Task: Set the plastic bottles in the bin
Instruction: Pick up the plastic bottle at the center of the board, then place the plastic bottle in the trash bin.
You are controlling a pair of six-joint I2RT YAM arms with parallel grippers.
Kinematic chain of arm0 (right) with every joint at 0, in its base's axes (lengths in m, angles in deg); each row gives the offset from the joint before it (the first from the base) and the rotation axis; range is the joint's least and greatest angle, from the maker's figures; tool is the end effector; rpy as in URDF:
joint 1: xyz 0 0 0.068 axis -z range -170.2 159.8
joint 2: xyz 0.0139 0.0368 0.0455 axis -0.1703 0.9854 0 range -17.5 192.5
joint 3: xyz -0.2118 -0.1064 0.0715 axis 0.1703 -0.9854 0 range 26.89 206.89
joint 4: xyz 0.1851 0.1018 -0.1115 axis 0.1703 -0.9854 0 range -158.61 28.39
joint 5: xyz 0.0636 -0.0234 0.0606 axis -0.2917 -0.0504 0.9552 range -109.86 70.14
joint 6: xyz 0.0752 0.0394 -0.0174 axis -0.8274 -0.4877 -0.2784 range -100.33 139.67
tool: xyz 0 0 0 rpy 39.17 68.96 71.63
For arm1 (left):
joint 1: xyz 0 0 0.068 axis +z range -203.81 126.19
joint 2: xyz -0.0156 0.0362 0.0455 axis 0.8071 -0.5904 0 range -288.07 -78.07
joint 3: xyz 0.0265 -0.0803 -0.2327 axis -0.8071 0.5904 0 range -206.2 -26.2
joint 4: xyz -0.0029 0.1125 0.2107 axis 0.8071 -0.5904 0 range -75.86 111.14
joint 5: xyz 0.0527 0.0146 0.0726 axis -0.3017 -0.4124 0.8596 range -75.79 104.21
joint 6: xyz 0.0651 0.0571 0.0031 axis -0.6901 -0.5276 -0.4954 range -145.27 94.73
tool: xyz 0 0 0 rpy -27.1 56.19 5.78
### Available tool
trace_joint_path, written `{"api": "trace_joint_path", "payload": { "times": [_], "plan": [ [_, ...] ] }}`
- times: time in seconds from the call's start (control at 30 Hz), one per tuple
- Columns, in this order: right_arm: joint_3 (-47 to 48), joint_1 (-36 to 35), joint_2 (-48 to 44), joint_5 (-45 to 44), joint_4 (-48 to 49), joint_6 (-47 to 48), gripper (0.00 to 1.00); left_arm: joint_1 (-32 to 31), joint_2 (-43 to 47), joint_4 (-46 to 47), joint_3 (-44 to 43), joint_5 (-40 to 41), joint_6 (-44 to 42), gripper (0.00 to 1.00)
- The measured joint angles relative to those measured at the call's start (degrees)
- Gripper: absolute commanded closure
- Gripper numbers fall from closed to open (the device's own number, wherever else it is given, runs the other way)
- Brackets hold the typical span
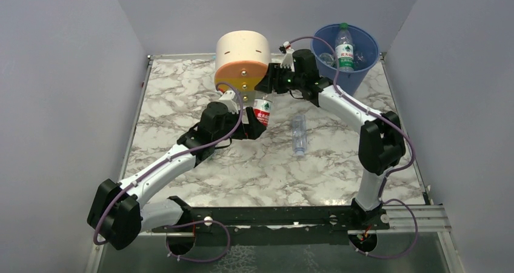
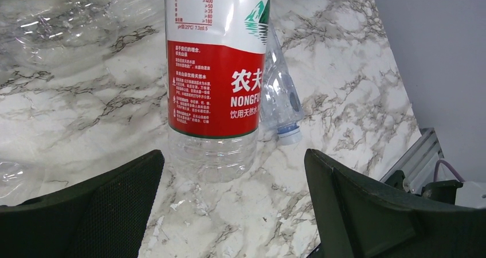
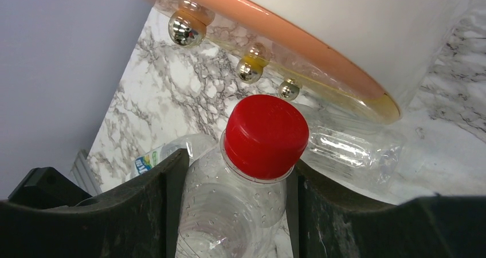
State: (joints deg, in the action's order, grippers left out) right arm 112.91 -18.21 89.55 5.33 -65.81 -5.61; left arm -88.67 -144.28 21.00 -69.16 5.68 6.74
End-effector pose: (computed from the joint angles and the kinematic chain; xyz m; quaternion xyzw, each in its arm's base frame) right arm 0.3792 0.2387 0.2566 -0.1365 0.8212 0.3989 0.3846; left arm 0.2298 -0.1739 0.2397 0.0615 0.8322 -0.3535 0.4228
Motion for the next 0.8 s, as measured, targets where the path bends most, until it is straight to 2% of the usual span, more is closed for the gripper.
{"api": "trace_joint_path", "payload": {
  "times": [0.33,0.63,0.8],
  "plan": [
    [3.04,1.88,-6.25,-4.17,-4.68,0.90,0.40,0.02,0.11,-4.28,-3.96,-3.37,-0.48,0.01],
    [7.48,8.72,-12.15,-10.58,-6.91,2.84,0.38,0.02,-3.08,-4.09,-6.40,-7.28,-0.31,0.01],
    [11.13,14.53,-13.94,-11.21,-6.86,2.62,0.39,0.02,-5.92,-3.76,-7.91,-8.96,0.17,0.01]
  ]
}}
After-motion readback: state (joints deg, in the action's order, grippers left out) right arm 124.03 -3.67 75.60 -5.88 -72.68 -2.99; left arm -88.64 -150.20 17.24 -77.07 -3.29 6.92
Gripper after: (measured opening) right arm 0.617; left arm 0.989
